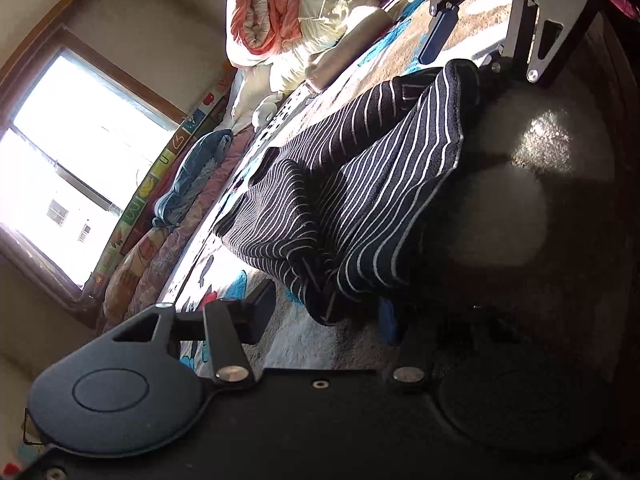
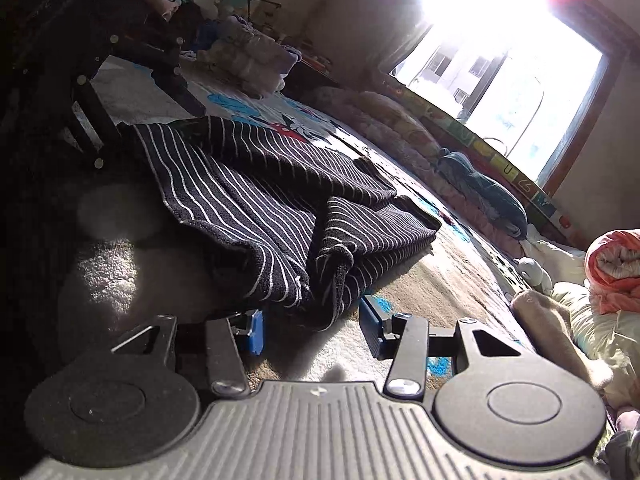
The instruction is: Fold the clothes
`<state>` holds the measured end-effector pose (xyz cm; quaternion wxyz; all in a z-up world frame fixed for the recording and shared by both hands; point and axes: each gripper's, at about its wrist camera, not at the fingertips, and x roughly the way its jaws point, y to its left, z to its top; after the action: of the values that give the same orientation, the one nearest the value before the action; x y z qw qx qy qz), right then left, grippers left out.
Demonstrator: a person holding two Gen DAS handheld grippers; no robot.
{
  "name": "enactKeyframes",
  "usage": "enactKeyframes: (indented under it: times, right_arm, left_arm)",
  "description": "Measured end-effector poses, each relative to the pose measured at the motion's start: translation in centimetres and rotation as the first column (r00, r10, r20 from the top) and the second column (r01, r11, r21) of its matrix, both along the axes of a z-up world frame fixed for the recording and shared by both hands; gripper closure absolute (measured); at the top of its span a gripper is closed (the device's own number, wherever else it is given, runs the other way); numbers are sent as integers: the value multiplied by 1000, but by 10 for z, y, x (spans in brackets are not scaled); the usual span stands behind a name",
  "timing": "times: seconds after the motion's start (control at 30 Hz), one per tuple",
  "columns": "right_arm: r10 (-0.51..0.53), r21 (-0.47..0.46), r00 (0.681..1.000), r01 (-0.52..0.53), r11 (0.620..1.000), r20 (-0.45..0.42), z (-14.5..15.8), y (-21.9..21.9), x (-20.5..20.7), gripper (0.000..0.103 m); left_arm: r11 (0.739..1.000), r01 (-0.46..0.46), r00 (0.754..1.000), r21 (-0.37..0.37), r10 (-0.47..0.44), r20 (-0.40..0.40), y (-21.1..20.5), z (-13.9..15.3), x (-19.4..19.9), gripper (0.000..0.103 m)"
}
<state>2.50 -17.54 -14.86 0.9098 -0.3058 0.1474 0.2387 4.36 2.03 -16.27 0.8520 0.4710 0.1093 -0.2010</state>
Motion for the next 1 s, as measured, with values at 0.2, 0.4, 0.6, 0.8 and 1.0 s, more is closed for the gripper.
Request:
enactKeyframes:
  times: [0.2, 0.4, 0.6, 0.8, 1.0]
  right_arm:
    - [14, 101, 997, -6, 995, -79, 6, 2, 14, 84]
    - [19, 140, 997, -8, 990, -73, 21, -2, -8, 85]
    - [41, 201, 997, -27, 979, -64, 45, -22, -50, 84]
    - [32, 339, 998, -14, 941, -48, 62, -35, -42, 84]
    - [-3, 547, 996, 50, 836, -87, 75, -58, 12, 84]
  left_arm:
    - [996, -22, 1000, -87, 20, -18, -10, 2, 13, 83]
    - [989, -10, 999, -148, 4, -43, -5, 27, -4, 87]
    - [980, 19, 992, -200, -44, -123, 7, 46, -33, 87]
    - [900, -32, 986, -435, -43, -162, 21, 70, -16, 84]
    - [763, -117, 972, -636, -44, -232, 26, 87, 27, 83]
